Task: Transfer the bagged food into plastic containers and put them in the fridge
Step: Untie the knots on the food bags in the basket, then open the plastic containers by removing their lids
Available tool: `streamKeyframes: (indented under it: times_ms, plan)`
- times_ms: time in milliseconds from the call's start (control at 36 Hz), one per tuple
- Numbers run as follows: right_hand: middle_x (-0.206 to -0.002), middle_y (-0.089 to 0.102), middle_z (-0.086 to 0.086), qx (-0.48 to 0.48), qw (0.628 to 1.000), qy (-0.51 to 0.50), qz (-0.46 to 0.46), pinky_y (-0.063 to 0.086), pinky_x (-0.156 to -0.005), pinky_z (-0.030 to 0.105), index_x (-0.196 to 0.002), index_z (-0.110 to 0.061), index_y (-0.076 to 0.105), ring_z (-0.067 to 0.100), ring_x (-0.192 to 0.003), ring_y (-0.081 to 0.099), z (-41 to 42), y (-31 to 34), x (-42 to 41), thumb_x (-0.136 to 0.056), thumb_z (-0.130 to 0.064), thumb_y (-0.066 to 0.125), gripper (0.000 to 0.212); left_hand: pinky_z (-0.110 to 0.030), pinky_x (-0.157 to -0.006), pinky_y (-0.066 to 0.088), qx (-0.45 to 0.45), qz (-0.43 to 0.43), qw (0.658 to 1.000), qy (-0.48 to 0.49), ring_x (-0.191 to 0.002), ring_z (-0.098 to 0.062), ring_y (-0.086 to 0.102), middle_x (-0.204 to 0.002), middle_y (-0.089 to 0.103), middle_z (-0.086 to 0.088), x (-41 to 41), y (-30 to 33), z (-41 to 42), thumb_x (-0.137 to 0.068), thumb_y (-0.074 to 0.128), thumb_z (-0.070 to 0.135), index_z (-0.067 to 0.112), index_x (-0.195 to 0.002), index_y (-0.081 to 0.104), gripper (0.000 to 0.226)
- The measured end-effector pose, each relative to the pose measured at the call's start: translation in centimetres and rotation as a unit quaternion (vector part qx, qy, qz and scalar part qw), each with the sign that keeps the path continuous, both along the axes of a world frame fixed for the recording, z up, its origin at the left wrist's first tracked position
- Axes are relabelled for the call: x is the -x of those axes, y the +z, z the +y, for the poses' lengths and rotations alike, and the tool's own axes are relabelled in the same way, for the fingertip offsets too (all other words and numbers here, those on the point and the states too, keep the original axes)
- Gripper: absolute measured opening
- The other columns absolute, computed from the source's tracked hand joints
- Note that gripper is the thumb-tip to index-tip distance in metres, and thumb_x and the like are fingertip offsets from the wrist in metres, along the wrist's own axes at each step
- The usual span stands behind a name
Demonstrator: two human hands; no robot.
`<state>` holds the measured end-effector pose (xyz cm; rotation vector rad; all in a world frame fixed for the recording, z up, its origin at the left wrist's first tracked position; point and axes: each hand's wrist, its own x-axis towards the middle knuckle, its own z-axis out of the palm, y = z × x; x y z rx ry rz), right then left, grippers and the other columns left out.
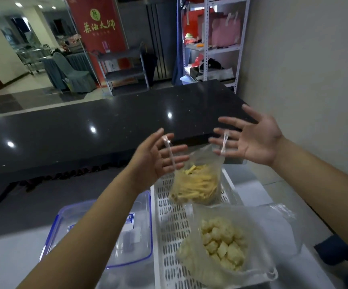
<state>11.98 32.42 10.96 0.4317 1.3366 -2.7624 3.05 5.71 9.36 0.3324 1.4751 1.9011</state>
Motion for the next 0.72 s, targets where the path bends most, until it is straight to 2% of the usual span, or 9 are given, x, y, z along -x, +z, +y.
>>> streamKeyframes:
  times_ms: [56, 139, 222, 417, 500, 556, 583, 667, 722]
  plan:
    - [-0.137, 0.057, 0.020, -0.022, 0.999, -0.010, -0.040, 0.050, -0.092, 0.063, -0.134, -0.012, 0.060, 0.047, -0.112, 0.065, -0.1, -1.3, -0.2, -0.092, -0.054, 0.052, 0.060, -0.046, -0.092, 0.058, 0.020, -0.015, 1.000, 0.006, -0.112, -0.039, 0.069, -0.123, 0.070, -0.019, -0.3, -1.7, 0.3, -0.091, 0.056, 0.054, 0.018, -0.143, 0.047, 0.063]
    - [-0.137, 0.060, 0.020, -0.019, 0.998, -0.045, -0.031, 0.048, -0.096, 0.064, -0.133, -0.012, 0.061, 0.046, -0.116, 0.063, 0.4, -1.9, -0.6, -0.092, -0.051, 0.056, 0.057, -0.040, -0.088, 0.059, -0.011, -0.017, 1.000, 0.023, -0.117, -0.035, 0.067, -0.127, 0.069, -0.016, 0.2, -2.4, -0.1, -0.093, 0.055, 0.054, 0.016, -0.141, 0.050, 0.061]
    - [-0.134, 0.064, 0.018, -0.038, 0.998, -0.052, -0.023, 0.047, -0.098, 0.064, -0.129, -0.014, 0.066, 0.044, -0.117, 0.063, 0.5, -1.2, -1.1, -0.090, -0.051, 0.058, 0.055, -0.041, -0.095, 0.053, 0.030, 0.022, 0.999, 0.003, -0.120, -0.030, 0.066, -0.128, 0.069, -0.014, 0.5, -1.8, -0.3, -0.091, 0.053, 0.058, 0.017, -0.139, 0.054, 0.063]
    - [-0.127, 0.069, 0.008, -0.163, 0.986, -0.007, -0.031, 0.043, -0.105, 0.060, -0.127, -0.020, 0.067, 0.034, -0.115, 0.067, -0.5, 0.3, -2.2, -0.093, -0.055, 0.048, 0.053, -0.038, -0.095, 0.048, 0.142, 0.069, 0.986, 0.057, -0.116, -0.024, 0.067, -0.119, 0.074, -0.003, 0.7, -1.7, -1.9, -0.095, 0.049, 0.060, 0.021, -0.121, 0.071, 0.052]
    - [-0.129, 0.068, 0.002, -0.291, 0.956, 0.006, -0.024, 0.044, -0.104, 0.054, -0.122, -0.025, 0.069, 0.028, -0.117, 0.064, -2.8, 2.0, -3.4, -0.094, -0.054, 0.049, 0.045, -0.034, -0.096, 0.047, 0.190, 0.137, 0.970, 0.065, -0.115, -0.015, 0.065, -0.120, 0.072, 0.009, -0.2, -1.4, -3.6, -0.096, 0.047, 0.061, 0.034, -0.119, 0.069, 0.042]
    - [-0.128, 0.066, -0.009, -0.410, 0.912, 0.011, 0.011, 0.048, -0.095, 0.040, -0.120, -0.033, 0.069, 0.016, -0.116, 0.063, -5.2, 3.5, -4.4, -0.094, -0.052, 0.052, 0.036, -0.031, -0.094, 0.043, 0.224, 0.214, 0.949, 0.050, -0.113, 0.000, 0.062, -0.113, 0.068, 0.025, -1.1, -1.3, -5.4, -0.090, 0.052, 0.066, 0.049, -0.119, 0.066, 0.036]
    - [-0.123, 0.066, -0.017, -0.465, 0.884, 0.016, 0.038, 0.047, -0.089, 0.032, -0.120, -0.038, 0.068, 0.007, -0.114, 0.062, -6.5, 4.2, -5.1, -0.091, -0.052, 0.056, 0.035, -0.033, -0.099, 0.040, 0.251, 0.248, 0.935, 0.044, -0.117, 0.004, 0.057, -0.120, 0.063, 0.029, -1.5, -1.6, -6.5, -0.087, 0.056, 0.068, 0.051, -0.130, 0.059, 0.045]
    - [-0.109, 0.062, -0.034, -0.572, 0.811, 0.049, 0.109, 0.042, -0.084, 0.021, -0.123, -0.053, 0.061, -0.012, -0.110, 0.054, -10.7, 5.8, -7.3, -0.078, -0.063, 0.057, 0.046, -0.043, -0.117, 0.029, 0.391, 0.364, 0.845, 0.028, -0.144, -0.008, 0.031, -0.158, 0.032, 0.016, -2.6, -2.4, -9.9, -0.088, 0.056, 0.067, 0.047, -0.153, 0.029, 0.074]
    - [-0.115, 0.055, -0.038, -0.628, 0.763, 0.068, 0.134, 0.041, -0.087, 0.020, -0.128, -0.058, 0.053, -0.014, -0.115, 0.049, -13.6, 6.0, -8.4, -0.076, -0.070, 0.054, 0.054, -0.047, -0.123, 0.019, 0.469, 0.413, 0.781, 0.020, -0.154, -0.017, 0.011, -0.168, 0.014, 0.006, -3.6, -3.4, -12.2, -0.086, 0.056, 0.067, 0.046, -0.156, 0.020, 0.081]
